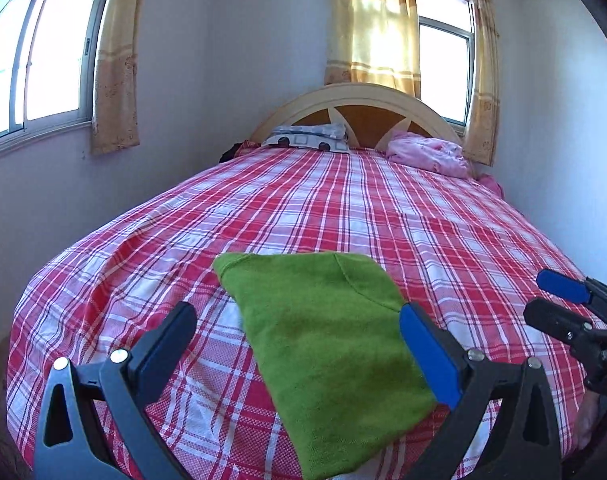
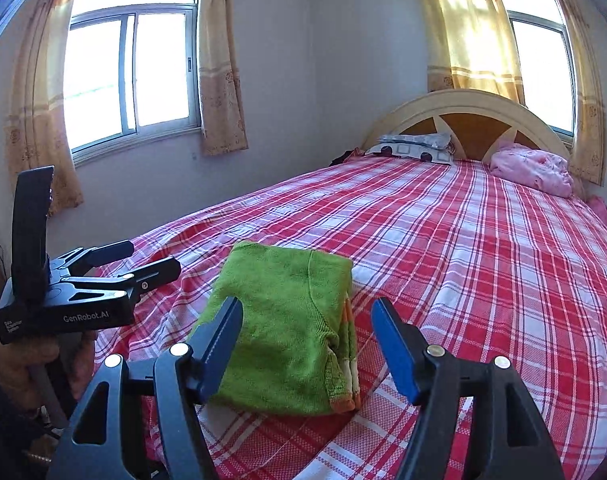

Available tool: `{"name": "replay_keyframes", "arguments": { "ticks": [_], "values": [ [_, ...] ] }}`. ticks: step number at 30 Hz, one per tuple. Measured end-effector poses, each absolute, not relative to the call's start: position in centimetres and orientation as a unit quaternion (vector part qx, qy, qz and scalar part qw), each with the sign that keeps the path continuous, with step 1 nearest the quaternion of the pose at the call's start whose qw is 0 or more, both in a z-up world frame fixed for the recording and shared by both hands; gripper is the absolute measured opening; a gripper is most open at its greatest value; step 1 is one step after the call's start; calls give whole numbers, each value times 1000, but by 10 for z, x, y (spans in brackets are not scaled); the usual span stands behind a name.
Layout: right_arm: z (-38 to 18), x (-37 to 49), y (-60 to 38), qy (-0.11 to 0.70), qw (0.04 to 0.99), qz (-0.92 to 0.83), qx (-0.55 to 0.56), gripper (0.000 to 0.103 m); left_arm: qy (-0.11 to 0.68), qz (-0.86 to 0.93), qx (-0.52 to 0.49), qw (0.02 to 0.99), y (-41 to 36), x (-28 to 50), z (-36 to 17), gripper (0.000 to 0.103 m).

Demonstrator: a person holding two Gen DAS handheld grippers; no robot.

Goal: Fold small clothes

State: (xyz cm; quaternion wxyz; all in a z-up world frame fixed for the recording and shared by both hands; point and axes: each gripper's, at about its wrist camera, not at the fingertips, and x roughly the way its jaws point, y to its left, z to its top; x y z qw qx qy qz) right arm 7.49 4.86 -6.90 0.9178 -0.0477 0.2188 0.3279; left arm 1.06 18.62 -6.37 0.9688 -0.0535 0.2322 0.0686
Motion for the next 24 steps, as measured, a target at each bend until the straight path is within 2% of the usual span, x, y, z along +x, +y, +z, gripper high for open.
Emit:
{"name": "replay_keyframes", "arguments": {
  "ticks": [24],
  "values": [
    [-70,73,43,222,917,329,-37,68,232,70,-53,969,184,8,-63,103]
  ]
}}
